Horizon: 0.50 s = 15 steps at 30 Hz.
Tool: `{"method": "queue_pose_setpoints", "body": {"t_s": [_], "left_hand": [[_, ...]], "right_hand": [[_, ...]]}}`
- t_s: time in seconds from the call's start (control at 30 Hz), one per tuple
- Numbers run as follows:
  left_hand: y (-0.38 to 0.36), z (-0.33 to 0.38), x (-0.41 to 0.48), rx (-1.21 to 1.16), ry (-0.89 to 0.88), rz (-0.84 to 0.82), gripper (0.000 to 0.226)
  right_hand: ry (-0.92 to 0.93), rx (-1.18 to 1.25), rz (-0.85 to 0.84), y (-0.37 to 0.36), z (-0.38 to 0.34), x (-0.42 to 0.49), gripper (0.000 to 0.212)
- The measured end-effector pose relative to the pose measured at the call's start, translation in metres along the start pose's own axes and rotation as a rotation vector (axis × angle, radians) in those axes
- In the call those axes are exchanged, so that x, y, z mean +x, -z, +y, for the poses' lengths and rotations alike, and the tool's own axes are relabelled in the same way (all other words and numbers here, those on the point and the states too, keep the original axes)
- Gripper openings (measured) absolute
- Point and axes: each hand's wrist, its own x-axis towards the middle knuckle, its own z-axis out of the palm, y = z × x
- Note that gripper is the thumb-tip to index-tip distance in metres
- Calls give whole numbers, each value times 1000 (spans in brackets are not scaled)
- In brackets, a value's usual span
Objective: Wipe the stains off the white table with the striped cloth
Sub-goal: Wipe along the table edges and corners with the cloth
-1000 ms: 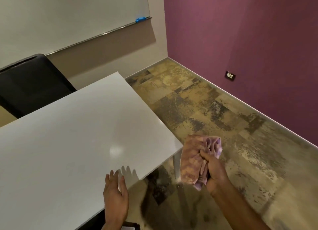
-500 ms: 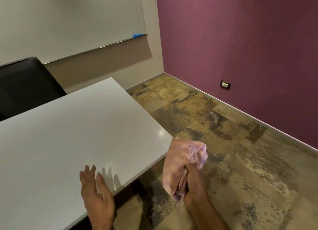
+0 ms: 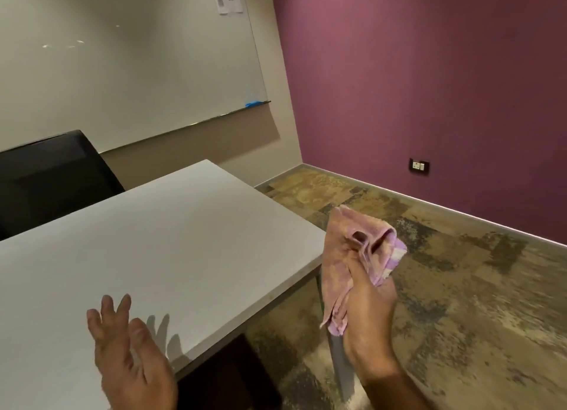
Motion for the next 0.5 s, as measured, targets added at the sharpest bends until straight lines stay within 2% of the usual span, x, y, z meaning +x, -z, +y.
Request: {"method": "queue_pose_setpoints", "body": {"t_s": [0.13, 0.23, 0.3, 0.4, 0.47, 0.5], "left_hand": [[6, 9, 0, -110, -13, 42, 40], [17, 11, 1, -223, 16, 39, 45], [23, 12, 7, -289, 27, 36, 51], [30, 14, 12, -280, 4, 51, 55], [33, 19, 11, -278, -41, 44, 54], [34, 20, 10, -282, -55, 38, 52]], "right_hand": [[205, 6, -73, 6, 29, -4, 23], [326, -15, -128, 10, 51, -17, 14], [423, -34, -153, 7, 63, -26, 21], [535, -57, -148, -2, 79, -43, 25], [569, -59, -174, -6, 93, -55, 19], [570, -70, -201, -7, 100, -60, 22]]}}
